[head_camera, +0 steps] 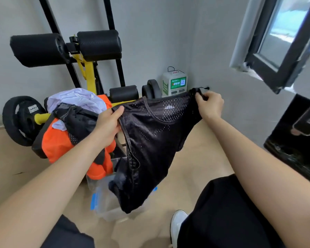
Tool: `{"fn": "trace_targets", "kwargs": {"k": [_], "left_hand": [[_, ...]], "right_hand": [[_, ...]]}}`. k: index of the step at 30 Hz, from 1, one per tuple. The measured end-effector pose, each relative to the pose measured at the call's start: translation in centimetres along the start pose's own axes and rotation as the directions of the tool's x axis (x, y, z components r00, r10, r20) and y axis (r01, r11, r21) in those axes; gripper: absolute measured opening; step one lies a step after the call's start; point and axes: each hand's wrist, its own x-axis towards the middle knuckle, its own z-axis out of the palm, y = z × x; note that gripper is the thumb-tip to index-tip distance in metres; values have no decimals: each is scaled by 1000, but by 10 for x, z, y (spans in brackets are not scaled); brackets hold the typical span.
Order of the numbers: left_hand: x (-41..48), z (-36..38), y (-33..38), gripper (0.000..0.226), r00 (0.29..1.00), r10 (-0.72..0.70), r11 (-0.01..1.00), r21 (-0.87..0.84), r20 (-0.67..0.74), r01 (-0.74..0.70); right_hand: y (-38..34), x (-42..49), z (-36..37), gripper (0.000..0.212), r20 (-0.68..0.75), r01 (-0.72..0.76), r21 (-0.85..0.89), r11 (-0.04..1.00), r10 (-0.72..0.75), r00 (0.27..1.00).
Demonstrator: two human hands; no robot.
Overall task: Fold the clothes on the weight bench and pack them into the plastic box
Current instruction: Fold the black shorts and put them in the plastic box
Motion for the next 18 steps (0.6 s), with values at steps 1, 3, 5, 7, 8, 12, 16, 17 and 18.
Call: {"fn": "trace_targets", "kwargs": {"k": [1,3,5,7,8,12,16,17,18], "left_hand": [[3,3,3,26,1000,21,999,-42,-20,-22],[8,5,8,14,996,46,993,-101,-82,-54],[13,1,11,11,983,33,987,-147,-178,-60],[16,-8,13,11,961,1,982,-180,-275,-53],[17,-15,14,10,950,-4,983,-173,-313,-53],[18,-41,19,13,918,22,992,-102,-395,-67],[21,-61,13,15,949,-114,993,-53,-294,103],[19,-62,12,18,954,-145,989,-38,-263,140],[18,-63,10,17,955,-158,987,-11,-250,160]], "right_hand": [[1,-1,0,45,44,-5,-23,1000,6,999],[6,-4,2,55,175,-2,-114,993,22,984],[14,-4,4,53,340,50,-160,986,7,941],[21,-2,6,53,523,115,-108,987,-41,851],[22,-2,5,51,607,130,-81,988,-55,793],[24,-7,0,31,757,175,-98,980,-41,653],[25,-7,8,36,724,106,-145,984,33,689],[22,-7,12,37,716,92,-141,986,38,697],[18,-8,15,39,709,80,-125,989,33,705]]}}
